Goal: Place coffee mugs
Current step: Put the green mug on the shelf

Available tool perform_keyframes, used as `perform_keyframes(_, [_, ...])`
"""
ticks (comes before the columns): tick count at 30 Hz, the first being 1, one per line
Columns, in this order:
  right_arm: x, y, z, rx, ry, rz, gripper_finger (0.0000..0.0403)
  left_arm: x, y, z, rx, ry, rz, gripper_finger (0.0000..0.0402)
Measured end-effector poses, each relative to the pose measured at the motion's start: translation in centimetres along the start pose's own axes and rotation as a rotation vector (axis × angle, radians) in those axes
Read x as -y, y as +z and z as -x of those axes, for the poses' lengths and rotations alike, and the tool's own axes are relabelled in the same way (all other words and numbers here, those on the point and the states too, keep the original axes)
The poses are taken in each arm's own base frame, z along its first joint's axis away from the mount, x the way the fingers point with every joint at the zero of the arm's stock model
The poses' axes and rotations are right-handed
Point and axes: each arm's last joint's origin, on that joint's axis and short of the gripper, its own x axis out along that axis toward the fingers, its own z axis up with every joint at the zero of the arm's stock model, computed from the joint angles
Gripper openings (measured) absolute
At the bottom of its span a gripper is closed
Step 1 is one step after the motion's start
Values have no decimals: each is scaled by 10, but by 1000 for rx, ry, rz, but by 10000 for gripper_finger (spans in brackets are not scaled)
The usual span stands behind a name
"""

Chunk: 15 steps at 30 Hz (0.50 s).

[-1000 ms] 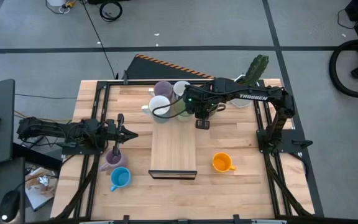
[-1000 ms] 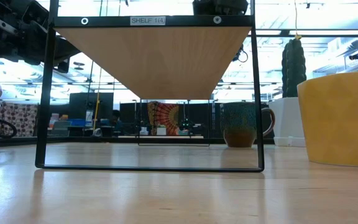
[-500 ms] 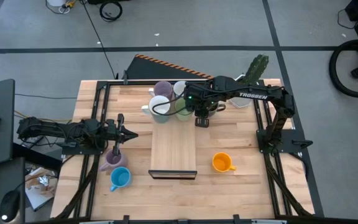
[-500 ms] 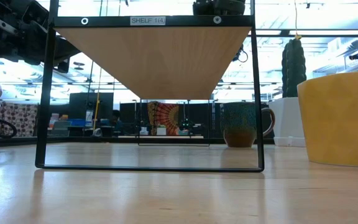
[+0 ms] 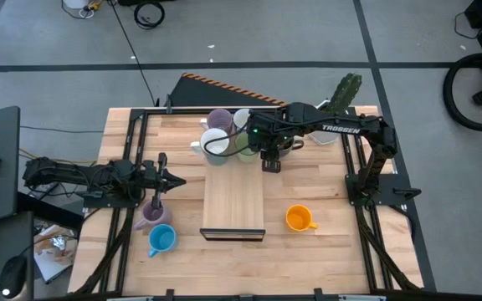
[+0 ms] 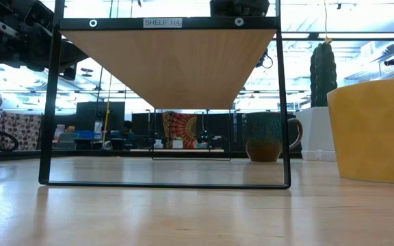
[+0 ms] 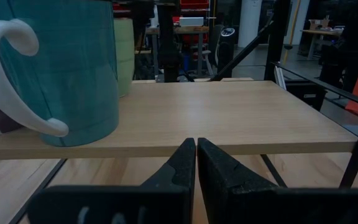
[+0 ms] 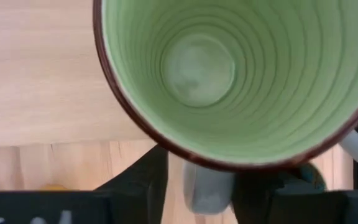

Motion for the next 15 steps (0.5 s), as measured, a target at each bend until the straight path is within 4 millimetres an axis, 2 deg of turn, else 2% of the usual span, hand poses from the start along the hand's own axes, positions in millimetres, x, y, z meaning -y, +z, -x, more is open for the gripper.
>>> perform_keyframes(7, [0,-1,0,-7,1,-11,206,0,0,0,0,0,0,23])
perform_keyframes(15, [-2,-4,6,-12,3,-18,224,0,0,0,0,0,0,23])
